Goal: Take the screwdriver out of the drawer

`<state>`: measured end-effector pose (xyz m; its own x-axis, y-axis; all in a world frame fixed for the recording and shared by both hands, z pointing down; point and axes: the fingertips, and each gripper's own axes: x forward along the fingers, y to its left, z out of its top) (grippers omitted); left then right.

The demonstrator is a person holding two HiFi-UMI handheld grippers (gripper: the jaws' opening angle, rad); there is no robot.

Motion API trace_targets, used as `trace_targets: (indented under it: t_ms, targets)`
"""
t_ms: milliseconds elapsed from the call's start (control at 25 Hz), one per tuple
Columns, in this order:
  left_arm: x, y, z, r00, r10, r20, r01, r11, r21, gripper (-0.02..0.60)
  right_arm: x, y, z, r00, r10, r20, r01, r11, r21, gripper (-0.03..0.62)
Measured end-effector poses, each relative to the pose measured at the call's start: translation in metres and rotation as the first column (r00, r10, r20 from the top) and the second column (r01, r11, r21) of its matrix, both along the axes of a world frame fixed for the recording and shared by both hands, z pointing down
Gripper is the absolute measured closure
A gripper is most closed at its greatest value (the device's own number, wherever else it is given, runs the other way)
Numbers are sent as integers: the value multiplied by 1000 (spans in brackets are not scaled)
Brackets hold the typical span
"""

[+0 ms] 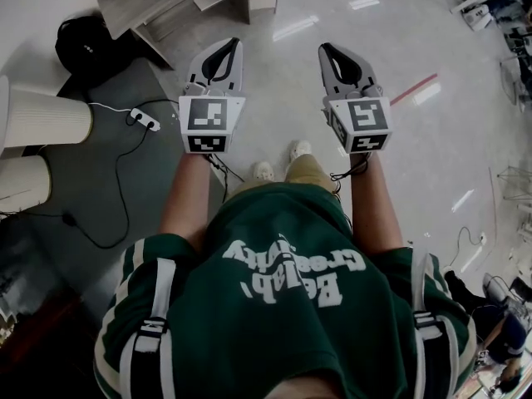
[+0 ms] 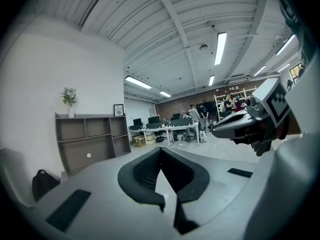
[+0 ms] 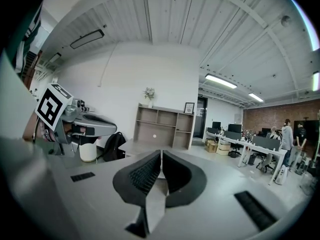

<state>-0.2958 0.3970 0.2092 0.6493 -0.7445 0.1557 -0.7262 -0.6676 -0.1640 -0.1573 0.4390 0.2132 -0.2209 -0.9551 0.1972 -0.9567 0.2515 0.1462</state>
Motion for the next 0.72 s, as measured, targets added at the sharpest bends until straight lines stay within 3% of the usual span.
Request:
trace_targets:
  t_ms: [360,720]
  targets:
    - [45,-49,2,1000,-2,10,2,1000,-3,563,46,-51,8,1000,-1,10,1,1000,-12,557]
    - [108,-145,9,998,-54,24,54,998,-13,563,108,-158,13,998,-58,37,58,998,-4,557]
